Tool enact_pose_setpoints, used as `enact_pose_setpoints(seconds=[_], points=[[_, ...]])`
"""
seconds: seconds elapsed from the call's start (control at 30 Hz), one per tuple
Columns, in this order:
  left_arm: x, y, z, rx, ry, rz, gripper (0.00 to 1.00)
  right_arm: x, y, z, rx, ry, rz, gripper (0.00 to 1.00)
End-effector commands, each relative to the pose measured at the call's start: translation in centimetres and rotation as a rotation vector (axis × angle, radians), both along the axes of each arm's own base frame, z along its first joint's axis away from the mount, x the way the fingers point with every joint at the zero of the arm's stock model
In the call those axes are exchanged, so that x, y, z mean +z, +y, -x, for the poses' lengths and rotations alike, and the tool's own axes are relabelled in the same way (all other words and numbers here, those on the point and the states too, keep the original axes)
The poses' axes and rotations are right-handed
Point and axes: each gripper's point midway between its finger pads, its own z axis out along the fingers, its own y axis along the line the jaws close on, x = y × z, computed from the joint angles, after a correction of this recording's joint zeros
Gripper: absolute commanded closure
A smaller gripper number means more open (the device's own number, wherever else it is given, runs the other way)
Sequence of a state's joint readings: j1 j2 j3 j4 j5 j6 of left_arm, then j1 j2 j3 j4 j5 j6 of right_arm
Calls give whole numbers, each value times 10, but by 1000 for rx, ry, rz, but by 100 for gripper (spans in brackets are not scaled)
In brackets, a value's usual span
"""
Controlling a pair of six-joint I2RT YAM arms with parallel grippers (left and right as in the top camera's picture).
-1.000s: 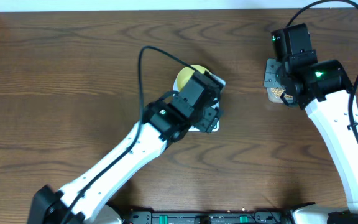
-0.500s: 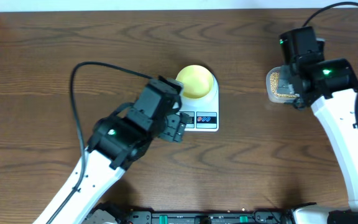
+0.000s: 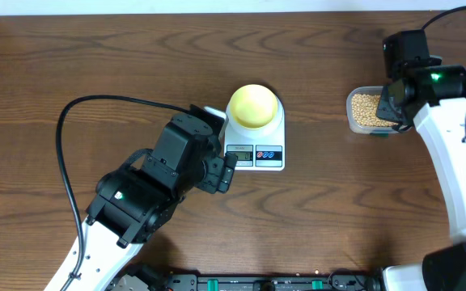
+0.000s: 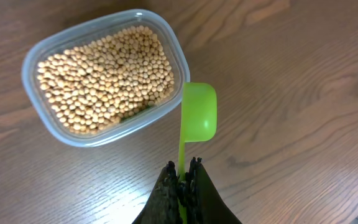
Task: Scoop item into bowl and weigh 50g on scale
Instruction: 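Dip the held scoop into the soybean tub with the right gripper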
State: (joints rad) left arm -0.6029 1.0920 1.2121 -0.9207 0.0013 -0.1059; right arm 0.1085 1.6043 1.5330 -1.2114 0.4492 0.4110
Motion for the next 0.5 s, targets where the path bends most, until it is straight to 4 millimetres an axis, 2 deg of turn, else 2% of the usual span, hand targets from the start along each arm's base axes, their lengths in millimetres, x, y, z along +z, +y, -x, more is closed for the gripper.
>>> enact_pose_setpoints(seconds=[0.0,0.33,0.47], points=[[8,-10,8,-40,22,64,14,-9,-5,-10,-36,6,10,99],[8,-9,8,-40,26,61,13,-46,-2,-46,-13,17,18,99],[7,-9,8,-40,26,61,13,-63,-4,-51,-9,50,20,99]])
